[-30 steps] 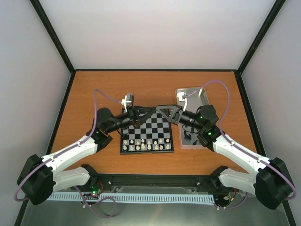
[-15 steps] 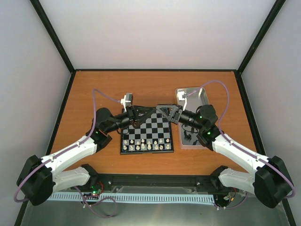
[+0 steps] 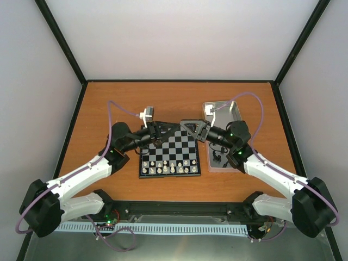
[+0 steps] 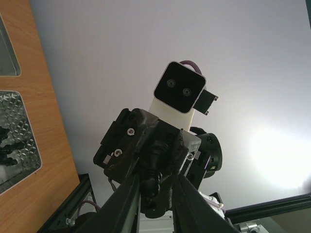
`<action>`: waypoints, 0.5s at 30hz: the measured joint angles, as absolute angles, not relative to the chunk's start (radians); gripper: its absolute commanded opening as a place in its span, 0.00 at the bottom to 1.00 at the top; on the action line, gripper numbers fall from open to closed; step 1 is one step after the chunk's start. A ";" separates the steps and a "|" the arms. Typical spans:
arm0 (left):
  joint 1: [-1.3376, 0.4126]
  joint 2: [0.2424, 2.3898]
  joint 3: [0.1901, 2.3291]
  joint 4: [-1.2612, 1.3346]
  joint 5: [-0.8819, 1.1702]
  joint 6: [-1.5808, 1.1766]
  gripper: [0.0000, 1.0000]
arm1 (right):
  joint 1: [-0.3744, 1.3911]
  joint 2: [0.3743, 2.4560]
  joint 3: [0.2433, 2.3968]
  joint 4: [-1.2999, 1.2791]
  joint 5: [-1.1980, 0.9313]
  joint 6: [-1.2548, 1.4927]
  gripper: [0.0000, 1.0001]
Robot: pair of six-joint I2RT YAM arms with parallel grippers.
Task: Set up the chess pieces on the board
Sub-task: Place the chess piece on the chessboard.
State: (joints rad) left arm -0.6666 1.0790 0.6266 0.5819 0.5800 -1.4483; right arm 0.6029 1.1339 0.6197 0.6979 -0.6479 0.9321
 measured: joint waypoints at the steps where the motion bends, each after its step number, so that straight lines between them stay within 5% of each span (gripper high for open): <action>1: -0.666 1.080 0.628 0.580 0.580 -1.447 0.14 | 0.603 1.139 0.620 0.707 -0.648 0.938 0.15; 7: -0.665 1.085 0.630 0.574 0.579 -1.439 0.03 | 0.603 1.156 0.620 0.740 -0.657 0.960 0.16; 13: -0.666 1.081 0.641 0.521 0.570 -1.398 0.01 | 0.605 1.154 0.619 0.708 -0.647 0.965 0.63; 15: -0.665 1.067 0.651 0.456 0.566 -1.366 0.01 | 0.606 1.135 0.619 0.641 -0.614 0.940 0.70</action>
State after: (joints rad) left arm -0.6651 1.0672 0.6510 0.4564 0.5655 -1.3663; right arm 0.6064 1.1347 0.6189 0.6411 -0.6144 0.9398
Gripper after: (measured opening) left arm 0.062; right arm 0.602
